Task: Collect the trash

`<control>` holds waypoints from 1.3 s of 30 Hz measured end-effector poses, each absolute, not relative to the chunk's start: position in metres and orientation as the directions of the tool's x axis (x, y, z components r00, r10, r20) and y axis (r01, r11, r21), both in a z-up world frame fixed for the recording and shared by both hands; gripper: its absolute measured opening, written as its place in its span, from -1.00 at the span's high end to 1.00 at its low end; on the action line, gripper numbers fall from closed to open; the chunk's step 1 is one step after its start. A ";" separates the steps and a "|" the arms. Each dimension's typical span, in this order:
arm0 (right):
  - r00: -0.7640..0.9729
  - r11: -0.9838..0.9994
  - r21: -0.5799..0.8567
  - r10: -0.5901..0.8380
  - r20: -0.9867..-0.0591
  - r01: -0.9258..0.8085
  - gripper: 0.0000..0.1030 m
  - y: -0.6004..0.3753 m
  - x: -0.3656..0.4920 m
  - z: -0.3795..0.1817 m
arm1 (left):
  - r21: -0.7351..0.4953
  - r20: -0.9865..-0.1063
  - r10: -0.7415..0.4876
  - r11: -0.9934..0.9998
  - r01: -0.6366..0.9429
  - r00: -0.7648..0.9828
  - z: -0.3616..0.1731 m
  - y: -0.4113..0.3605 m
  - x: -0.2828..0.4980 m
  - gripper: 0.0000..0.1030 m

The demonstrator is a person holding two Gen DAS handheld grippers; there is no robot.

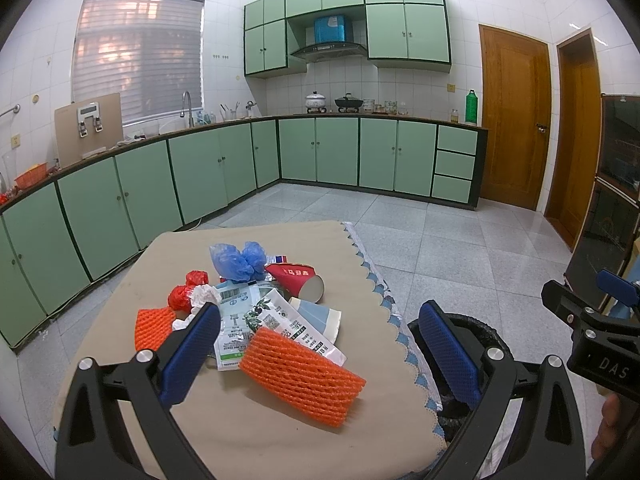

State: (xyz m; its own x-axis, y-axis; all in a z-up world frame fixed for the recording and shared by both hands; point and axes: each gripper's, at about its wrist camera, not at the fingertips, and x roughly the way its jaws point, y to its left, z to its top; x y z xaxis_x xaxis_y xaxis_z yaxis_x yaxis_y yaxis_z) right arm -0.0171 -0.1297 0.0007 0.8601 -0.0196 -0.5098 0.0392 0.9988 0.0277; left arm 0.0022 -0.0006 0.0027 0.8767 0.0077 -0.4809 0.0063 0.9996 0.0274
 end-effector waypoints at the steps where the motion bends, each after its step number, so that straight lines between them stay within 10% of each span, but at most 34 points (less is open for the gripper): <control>1: 0.861 0.999 0.026 -0.021 -0.509 0.040 -0.91 -0.129 -0.017 0.001 | 0.028 -0.481 0.008 1.000 0.006 0.877 0.003 -0.001 0.003 -0.88; 39: 0.862 0.999 0.025 -0.021 -0.506 0.039 -0.91 -0.127 -0.016 0.001 | 0.026 -0.479 0.008 1.000 0.006 0.878 0.010 -0.001 0.001 -0.88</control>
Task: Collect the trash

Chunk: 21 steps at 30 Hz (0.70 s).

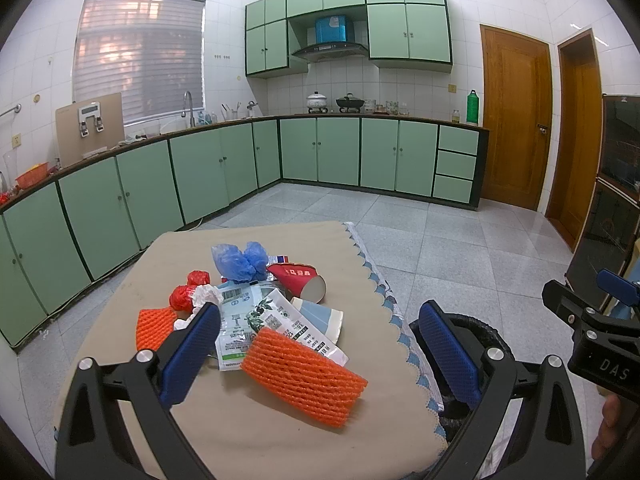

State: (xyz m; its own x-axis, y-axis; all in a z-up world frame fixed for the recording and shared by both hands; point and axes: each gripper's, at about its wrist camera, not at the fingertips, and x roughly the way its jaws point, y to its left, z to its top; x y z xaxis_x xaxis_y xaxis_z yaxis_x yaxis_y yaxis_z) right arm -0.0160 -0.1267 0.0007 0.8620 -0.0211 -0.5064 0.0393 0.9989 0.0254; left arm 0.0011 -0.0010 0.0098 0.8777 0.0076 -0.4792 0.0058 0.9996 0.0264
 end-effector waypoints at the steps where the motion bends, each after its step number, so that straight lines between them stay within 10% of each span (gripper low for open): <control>1: 0.862 0.999 0.026 -0.021 -0.506 0.040 -0.91 -0.127 -0.016 0.001 | 0.027 -0.480 0.007 1.000 0.006 0.877 0.014 -0.001 0.001 -0.88; 21: 0.855 0.999 0.036 0.037 -0.517 -0.021 -0.91 -0.099 -0.002 -0.018 | 0.032 -0.530 0.145 0.988 -0.151 0.836 -0.022 0.075 0.000 -0.88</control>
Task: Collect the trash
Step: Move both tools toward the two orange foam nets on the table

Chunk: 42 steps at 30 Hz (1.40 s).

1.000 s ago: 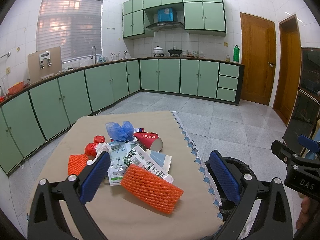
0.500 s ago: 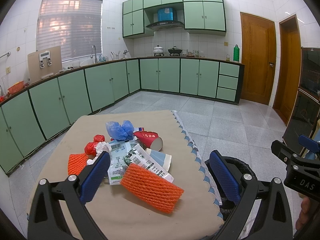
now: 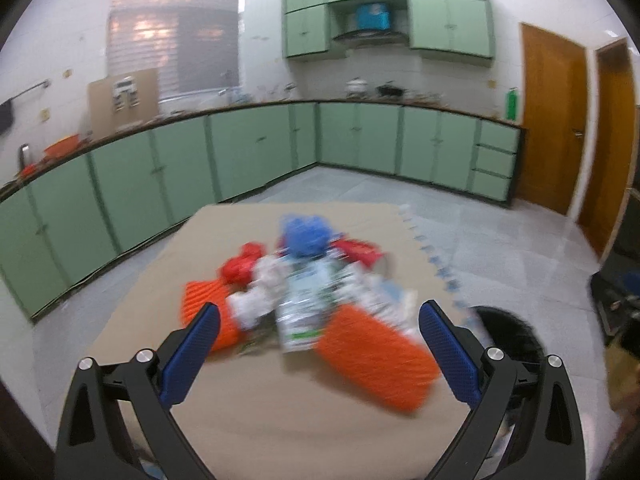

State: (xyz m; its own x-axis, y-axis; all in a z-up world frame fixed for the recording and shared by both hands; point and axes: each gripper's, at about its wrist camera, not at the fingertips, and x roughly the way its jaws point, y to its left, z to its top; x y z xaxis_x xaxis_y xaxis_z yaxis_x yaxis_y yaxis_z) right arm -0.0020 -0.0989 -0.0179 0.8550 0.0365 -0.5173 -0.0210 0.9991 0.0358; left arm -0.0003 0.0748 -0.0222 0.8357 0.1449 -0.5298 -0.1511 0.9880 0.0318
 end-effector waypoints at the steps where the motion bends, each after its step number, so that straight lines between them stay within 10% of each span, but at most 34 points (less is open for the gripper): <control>1: 0.855 0.999 0.035 0.048 -0.516 -0.035 -0.91 -0.093 0.001 -0.021 | 0.044 -0.540 0.176 0.982 -0.181 0.823 -0.027 0.085 -0.001 -0.88; 25: 0.753 0.956 0.075 0.270 -0.600 -0.283 -0.59 0.026 0.043 -0.131 | 0.092 -0.628 0.268 0.958 -0.272 0.730 -0.089 0.146 0.011 -0.88; 33: 0.688 0.935 0.118 0.327 -0.648 -0.334 0.01 0.025 0.046 -0.145 | 0.094 -0.647 0.284 0.951 -0.295 0.708 -0.098 0.157 0.011 -0.88; 38: 0.654 0.916 0.154 0.375 -0.657 -0.370 0.78 0.023 0.044 -0.146 | 0.098 -0.647 0.290 0.949 -0.300 0.705 -0.099 0.159 0.011 -0.88; 42: 0.655 0.904 0.162 0.401 -0.641 -0.395 0.85 0.025 0.037 -0.140 | 0.104 -0.647 0.293 0.949 -0.299 0.704 -0.099 0.157 0.012 -0.88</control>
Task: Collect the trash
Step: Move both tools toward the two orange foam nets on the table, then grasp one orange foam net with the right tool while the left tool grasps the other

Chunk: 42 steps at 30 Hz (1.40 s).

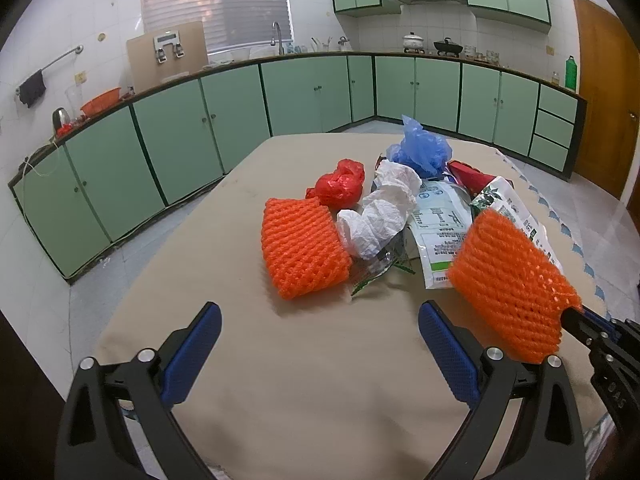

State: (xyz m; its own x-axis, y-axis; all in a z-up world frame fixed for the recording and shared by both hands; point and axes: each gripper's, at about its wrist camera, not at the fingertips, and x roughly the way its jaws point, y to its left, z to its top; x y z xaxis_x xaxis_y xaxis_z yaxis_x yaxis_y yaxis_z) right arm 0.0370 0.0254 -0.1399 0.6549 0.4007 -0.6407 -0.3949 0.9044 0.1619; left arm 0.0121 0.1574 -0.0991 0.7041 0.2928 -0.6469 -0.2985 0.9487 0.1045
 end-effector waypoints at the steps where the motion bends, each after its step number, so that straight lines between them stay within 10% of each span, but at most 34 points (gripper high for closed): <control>1: 0.659 0.902 0.166 0.407 -0.632 -0.398 0.86 0.026 0.036 -0.137 | 0.104 -0.647 0.293 0.948 -0.300 0.704 -0.099 0.158 0.012 -0.88; 18: 0.717 0.896 0.197 0.438 -0.542 -0.398 0.86 0.047 0.075 -0.112 | 0.105 -0.629 0.345 0.925 -0.364 0.697 -0.104 0.198 0.050 -0.81; 34: 0.685 0.892 0.175 0.434 -0.585 -0.416 0.85 0.063 0.085 -0.120 | 0.019 -0.695 0.223 0.956 -0.294 0.683 -0.130 0.206 0.063 0.85; 42: 0.689 0.890 0.175 0.440 -0.576 -0.422 0.84 0.061 0.081 -0.109 | 0.027 -0.647 0.286 0.935 -0.354 0.707 -0.108 0.212 0.045 1.00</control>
State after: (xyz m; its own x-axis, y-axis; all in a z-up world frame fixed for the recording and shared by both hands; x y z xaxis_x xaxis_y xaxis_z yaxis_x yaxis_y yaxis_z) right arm 0.0809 0.0608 -0.1092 0.6889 0.4396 -0.5763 -0.4218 0.8897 0.1745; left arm 0.0450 0.2120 -0.1076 0.7068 0.2859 -0.6471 -0.3535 0.9350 0.0270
